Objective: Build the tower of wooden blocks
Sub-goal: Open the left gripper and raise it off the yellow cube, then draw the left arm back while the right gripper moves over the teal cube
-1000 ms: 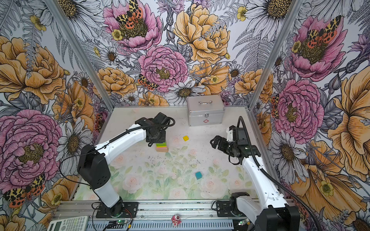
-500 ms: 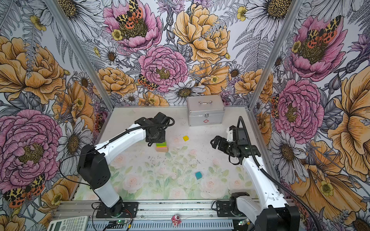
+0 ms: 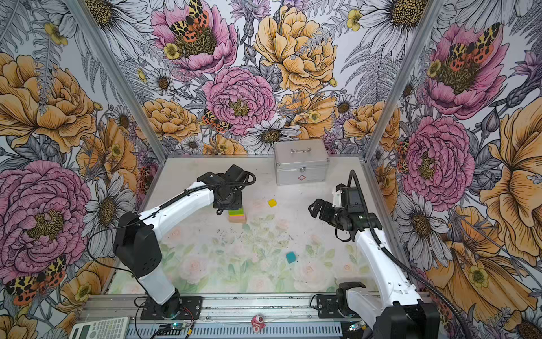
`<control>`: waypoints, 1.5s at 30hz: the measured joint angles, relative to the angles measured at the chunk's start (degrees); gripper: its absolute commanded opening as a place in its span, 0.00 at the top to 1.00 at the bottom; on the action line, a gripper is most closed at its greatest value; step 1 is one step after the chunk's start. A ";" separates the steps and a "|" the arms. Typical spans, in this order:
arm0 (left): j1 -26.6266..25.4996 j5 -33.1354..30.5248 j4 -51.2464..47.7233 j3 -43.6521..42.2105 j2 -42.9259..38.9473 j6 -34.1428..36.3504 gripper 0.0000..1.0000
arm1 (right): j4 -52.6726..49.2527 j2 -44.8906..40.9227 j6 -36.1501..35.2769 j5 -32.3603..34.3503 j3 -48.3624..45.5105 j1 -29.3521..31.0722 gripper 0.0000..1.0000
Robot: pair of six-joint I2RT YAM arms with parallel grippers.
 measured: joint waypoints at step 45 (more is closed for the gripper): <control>-8.41 -7.78 0.72 -10.29 -31.01 -3.34 0.25 | -7.13 -3.87 3.17 9.79 -3.37 20.65 0.20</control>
